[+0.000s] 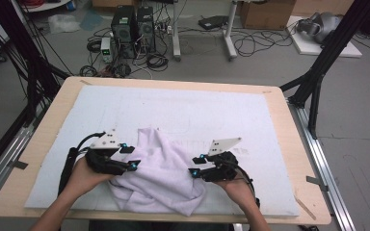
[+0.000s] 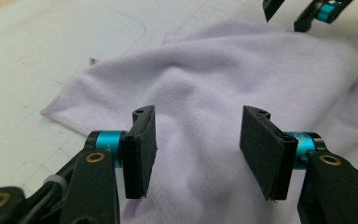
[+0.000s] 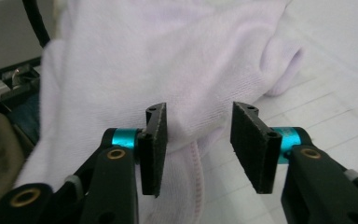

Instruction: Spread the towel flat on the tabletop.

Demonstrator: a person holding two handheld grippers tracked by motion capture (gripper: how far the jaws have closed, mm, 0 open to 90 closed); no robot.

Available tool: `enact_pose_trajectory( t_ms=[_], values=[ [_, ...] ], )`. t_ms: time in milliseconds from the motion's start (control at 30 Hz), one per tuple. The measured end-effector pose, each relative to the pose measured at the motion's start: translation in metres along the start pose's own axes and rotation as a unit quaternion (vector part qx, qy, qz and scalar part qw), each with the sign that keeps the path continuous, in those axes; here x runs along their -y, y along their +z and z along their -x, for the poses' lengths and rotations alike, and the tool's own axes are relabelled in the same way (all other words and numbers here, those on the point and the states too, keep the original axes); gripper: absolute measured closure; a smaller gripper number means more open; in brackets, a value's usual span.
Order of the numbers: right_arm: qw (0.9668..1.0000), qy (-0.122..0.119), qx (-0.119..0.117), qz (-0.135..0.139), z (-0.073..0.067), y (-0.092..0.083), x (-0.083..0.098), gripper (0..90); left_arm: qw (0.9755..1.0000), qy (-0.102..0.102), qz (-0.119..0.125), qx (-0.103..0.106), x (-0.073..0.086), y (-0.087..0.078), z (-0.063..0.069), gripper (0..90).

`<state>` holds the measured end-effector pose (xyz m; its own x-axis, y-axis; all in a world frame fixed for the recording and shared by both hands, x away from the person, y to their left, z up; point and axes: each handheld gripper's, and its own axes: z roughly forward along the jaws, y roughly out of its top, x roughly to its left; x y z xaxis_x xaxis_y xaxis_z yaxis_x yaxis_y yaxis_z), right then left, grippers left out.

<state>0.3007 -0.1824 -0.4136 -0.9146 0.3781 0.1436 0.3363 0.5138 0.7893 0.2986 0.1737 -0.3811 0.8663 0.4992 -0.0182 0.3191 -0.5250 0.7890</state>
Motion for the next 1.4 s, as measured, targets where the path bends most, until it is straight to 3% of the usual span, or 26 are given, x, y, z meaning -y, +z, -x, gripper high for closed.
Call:
enact_pose_trajectory(
  t_ms=[67, 133, 267, 333, 400, 567, 733, 867, 967, 1067, 1167, 1267, 1400],
  values=[
    [0.9999, 0.005, -0.004, -0.012, 0.002, 0.011, 0.003, 54.3, 0.9998, -0.007, -0.015, 0.010, 0.001, 0.012, -0.005, 47.7],
    [0.9994, 0.007, -0.009, -0.034, 0.003, 0.020, 0.006, 56.1, 0.9992, -0.005, -0.032, 0.024, 0.005, 0.020, -0.008, 58.9],
    [0.9985, 0.008, -0.031, -0.044, 0.002, 0.028, 0.011, 75.1, 0.9978, -0.006, -0.052, 0.041, 0.015, 0.028, -0.010, 81.0],
    [0.9984, 0.004, -0.037, -0.043, 0.003, 0.027, 0.012, 82.4, 0.9980, -0.006, -0.050, 0.038, 0.019, 0.026, -0.009, 85.0],
    [0.9987, 0.003, -0.039, -0.034, 0.002, 0.022, 0.011, 83.8, 0.9983, -0.005, -0.045, 0.037, 0.021, 0.021, -0.007, 85.9],
    [0.9994, -0.010, -0.033, -0.008, -0.008, 0.008, 0.006, 84.4, 0.9990, -0.003, -0.029, 0.032, 0.024, 0.001, 0.000, 86.5],
    [0.9980, -0.032, -0.054, -0.009, -0.026, 0.006, 0.003, 89.4, 0.9994, 0.003, -0.026, 0.022, 0.038, -0.023, 0.013, 86.7],
    [0.9975, -0.045, -0.049, -0.025, -0.031, 0.008, 0.003, 81.2, 0.9994, 0.002, -0.027, 0.022, 0.046, -0.032, 0.017, 86.3],
    [0.9989, -0.033, -0.031, 0.001, -0.022, 0.002, -0.002, 77.0, 0.9997, 0.001, -0.018, 0.016, 0.040, -0.033, 0.013, 81.7],
    [0.9994, -0.030, -0.010, 0.014, -0.012, 0.000, -0.011, 72.6, 0.9999, -0.006, 0.000, 0.011, 0.029, -0.031, 0.004, 73.2],
    [0.9996, -0.025, -0.005, 0.014, -0.002, 0.011, -0.017, 68.4, 0.9999, -0.013, 0.010, 0.004, 0.018, -0.023, -0.006, 68.7],
    [0.9997, -0.024, -0.005, -0.008, 0.002, 0.027, -0.019, 63.5, 0.9998, -0.017, -0.008, 0.002, 0.012, -0.005, -0.014, 63.9],
    [0.9994, -0.017, -0.017, -0.025, 0.003, 0.048, -0.018, 60.8, 0.9982, -0.028, -0.053, -0.007, 0.019, 0.021, -0.022, 57.8]
  ],
)
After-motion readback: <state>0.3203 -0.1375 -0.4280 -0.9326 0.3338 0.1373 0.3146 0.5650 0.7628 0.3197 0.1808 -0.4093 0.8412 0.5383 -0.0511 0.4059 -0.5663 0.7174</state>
